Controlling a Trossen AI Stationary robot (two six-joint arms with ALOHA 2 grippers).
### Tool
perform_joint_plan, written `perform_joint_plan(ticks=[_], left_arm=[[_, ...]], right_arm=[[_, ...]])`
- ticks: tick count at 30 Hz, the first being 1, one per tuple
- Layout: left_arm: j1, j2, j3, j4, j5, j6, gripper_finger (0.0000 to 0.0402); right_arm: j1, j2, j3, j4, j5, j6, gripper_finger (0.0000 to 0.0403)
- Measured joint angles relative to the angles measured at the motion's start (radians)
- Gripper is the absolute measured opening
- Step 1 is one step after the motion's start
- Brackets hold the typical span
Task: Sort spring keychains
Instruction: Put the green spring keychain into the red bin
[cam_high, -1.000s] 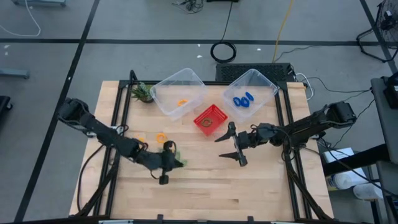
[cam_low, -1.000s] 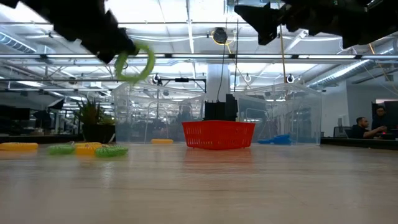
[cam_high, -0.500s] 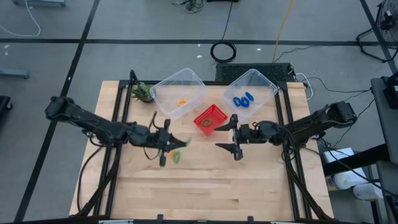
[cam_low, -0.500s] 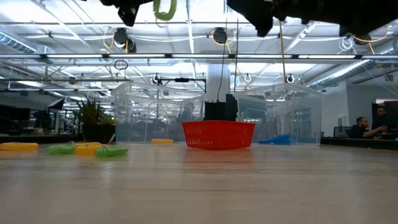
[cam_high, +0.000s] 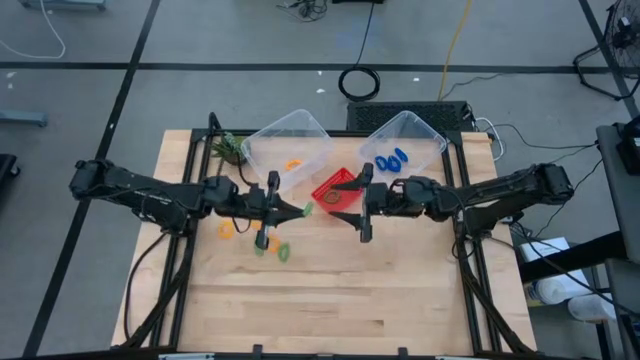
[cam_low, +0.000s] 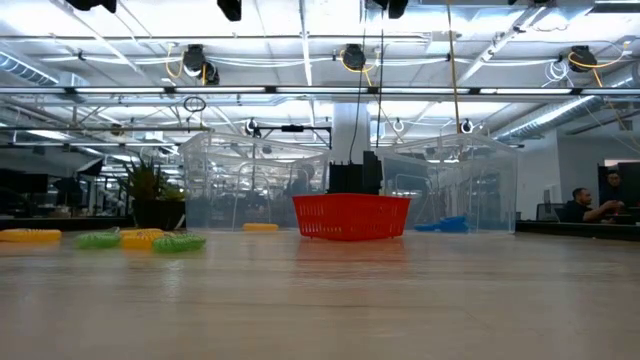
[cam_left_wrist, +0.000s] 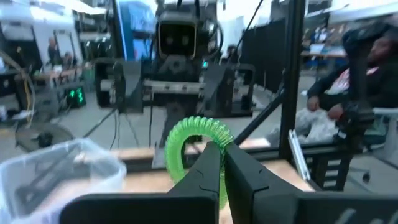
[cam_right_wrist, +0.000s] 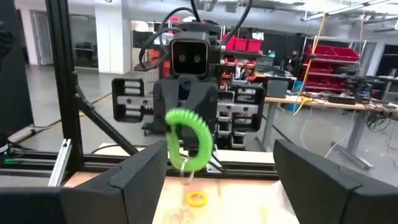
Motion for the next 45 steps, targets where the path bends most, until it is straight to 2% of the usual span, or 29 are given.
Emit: perform_joint_plan(ticks=[3, 8, 13, 22, 26, 29, 37, 40, 45], left_arm=[[0.015, 0.0, 0.0, 0.031, 0.024, 0.004, 0.0005], [0.034, 0.002, 0.0, 0.065, 0.027, 0.004, 0.0005], [0.046, 0.052, 0.003, 0.164, 0.06, 0.0, 0.0005], [0.057, 0.16, 0.076, 0.155, 0.088, -0.008, 0.0005], [0.057, 0.196, 0.114, 0.155, 0.11, -0.003, 0.0005], [0.057, 0.203, 0.12, 0.131, 0.107, -0.003, 0.0005], [0.057, 0.203, 0.121, 0.107, 0.1, -0.007, 0.0005], [0.057, 0.203, 0.121, 0.094, 0.101, -0.034, 0.001], [0.063, 0.203, 0.121, 0.078, 0.101, -0.085, 0.0063]], right_arm=[[-0.015, 0.002, 0.001, -0.001, -0.047, 0.005, 0.0279], [-0.02, 0.019, 0.001, 0.023, -0.048, 0.016, 0.0279], [-0.019, 0.04, 0.002, 0.066, -0.048, 0.015, 0.0279], [-0.038, 0.051, 0.002, 0.063, -0.048, 0.026, 0.0268], [-0.044, 0.051, 0.002, 0.053, -0.048, 0.033, 0.0234], [-0.044, 0.051, 0.002, 0.012, -0.047, 0.035, 0.0192], [-0.043, 0.048, 0.002, 0.001, -0.048, 0.056, 0.0021], [-0.035, 0.048, 0.002, -0.005, -0.046, 0.073, 0.0012], [-0.014, 0.044, 0.002, -0.054, -0.028, 0.076, 0.0004]])
